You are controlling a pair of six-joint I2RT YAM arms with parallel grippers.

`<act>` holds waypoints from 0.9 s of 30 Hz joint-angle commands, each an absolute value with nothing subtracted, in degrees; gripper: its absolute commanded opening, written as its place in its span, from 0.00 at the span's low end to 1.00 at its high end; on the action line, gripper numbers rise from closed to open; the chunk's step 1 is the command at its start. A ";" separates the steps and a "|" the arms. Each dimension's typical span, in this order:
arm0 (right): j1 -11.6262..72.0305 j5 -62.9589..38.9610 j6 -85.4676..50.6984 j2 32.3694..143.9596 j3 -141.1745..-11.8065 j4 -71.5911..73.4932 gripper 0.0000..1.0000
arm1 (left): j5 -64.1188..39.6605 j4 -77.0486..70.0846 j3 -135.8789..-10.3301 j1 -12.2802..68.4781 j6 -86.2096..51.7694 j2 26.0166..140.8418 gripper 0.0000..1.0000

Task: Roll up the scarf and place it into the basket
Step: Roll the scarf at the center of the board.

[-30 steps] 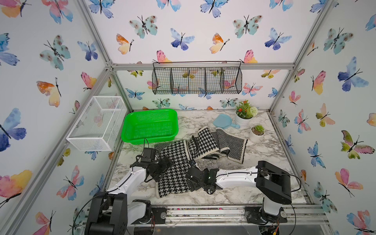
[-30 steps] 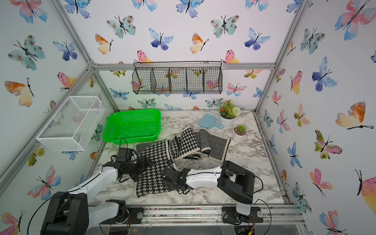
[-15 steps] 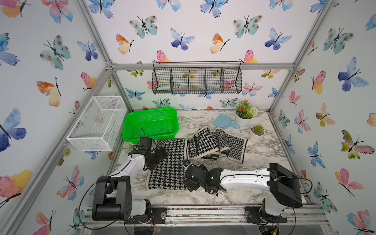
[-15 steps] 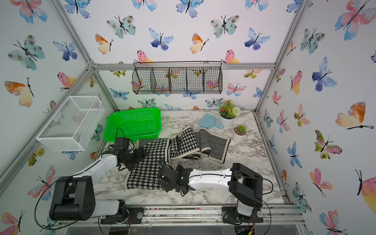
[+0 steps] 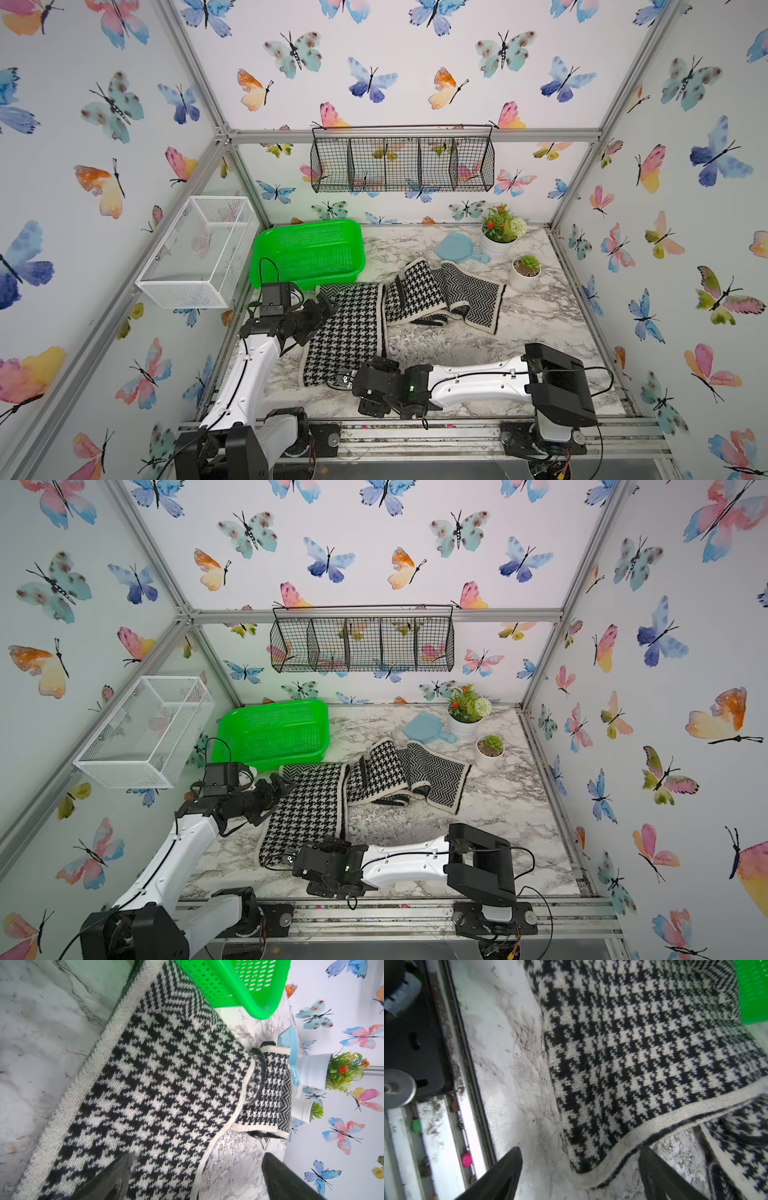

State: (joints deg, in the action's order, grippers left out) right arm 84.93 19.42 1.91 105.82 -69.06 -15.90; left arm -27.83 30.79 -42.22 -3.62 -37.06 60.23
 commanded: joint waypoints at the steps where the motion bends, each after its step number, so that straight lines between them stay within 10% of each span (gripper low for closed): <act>1: 84.64 20.56 5.82 108.35 -70.47 -16.08 0.86 | -32.42 33.25 -42.01 -5.42 -36.30 58.12 0.98; 12: 83.90 22.84 8.37 114.47 -71.46 -14.07 0.57 | -34.63 34.08 -42.09 -8.14 -35.88 56.34 0.98; 19: 82.27 19.03 6.84 114.26 -71.78 -15.36 0.05 | -35.95 35.39 -43.01 -11.08 -33.46 56.21 0.98; 27: 81.67 5.95 0.32 113.01 -77.29 -21.27 0.02 | -31.63 37.51 -45.84 -11.86 -31.44 54.49 0.99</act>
